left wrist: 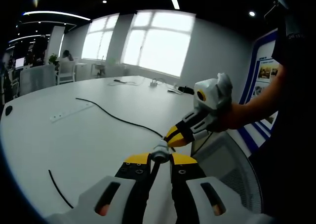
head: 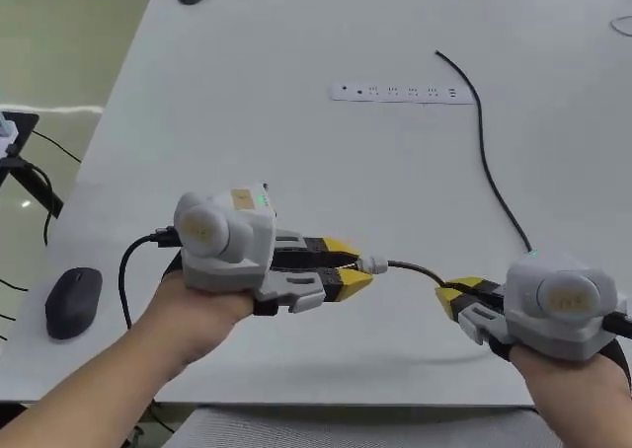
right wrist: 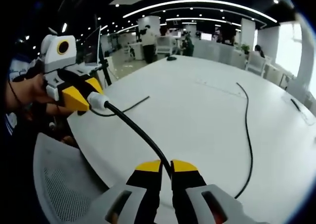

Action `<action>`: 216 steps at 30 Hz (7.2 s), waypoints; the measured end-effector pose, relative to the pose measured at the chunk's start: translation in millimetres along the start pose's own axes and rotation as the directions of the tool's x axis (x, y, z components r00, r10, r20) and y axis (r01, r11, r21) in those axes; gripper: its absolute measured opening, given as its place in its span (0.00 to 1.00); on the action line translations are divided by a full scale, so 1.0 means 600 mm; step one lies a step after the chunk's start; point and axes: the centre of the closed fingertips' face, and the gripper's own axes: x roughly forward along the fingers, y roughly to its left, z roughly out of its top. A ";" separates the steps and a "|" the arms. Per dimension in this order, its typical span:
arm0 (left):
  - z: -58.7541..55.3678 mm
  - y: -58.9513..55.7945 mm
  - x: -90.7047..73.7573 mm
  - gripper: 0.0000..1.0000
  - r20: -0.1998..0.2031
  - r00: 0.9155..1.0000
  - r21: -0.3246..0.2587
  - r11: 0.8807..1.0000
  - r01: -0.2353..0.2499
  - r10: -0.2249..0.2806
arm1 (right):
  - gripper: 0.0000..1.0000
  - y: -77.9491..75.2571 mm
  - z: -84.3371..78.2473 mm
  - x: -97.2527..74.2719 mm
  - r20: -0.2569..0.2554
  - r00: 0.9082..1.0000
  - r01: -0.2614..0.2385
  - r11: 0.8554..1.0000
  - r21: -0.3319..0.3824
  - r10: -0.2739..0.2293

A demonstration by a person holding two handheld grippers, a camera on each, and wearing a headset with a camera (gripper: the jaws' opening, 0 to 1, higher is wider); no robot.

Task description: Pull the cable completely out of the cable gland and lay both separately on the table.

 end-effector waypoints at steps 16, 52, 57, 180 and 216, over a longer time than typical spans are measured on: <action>0.000 -0.003 0.005 0.15 -0.001 1.000 -0.002 1.000 0.011 -0.011 | 0.20 0.034 0.036 -0.030 0.032 0.999 -0.032 0.973 -0.230 0.040; -0.013 -0.015 0.017 0.15 -0.026 0.999 0.020 0.999 0.032 -0.031 | 0.00 0.102 0.072 -0.006 -0.037 0.992 -0.121 0.858 -0.500 0.118; -0.012 -0.013 0.016 0.15 -0.023 0.999 0.027 0.999 0.032 -0.031 | 0.00 0.099 0.074 -0.004 -0.027 0.993 -0.116 0.878 -0.465 0.117; 0.014 -0.007 0.011 0.15 0.013 1.000 0.005 1.000 -0.009 0.009 | 0.00 0.068 0.080 -0.007 0.040 0.990 -0.124 0.958 -0.258 0.139; 0.022 -0.010 0.016 0.15 0.032 0.997 -0.030 0.997 -0.067 0.068 | 0.00 -0.059 -0.030 0.021 -0.021 0.996 -0.071 0.924 0.377 0.085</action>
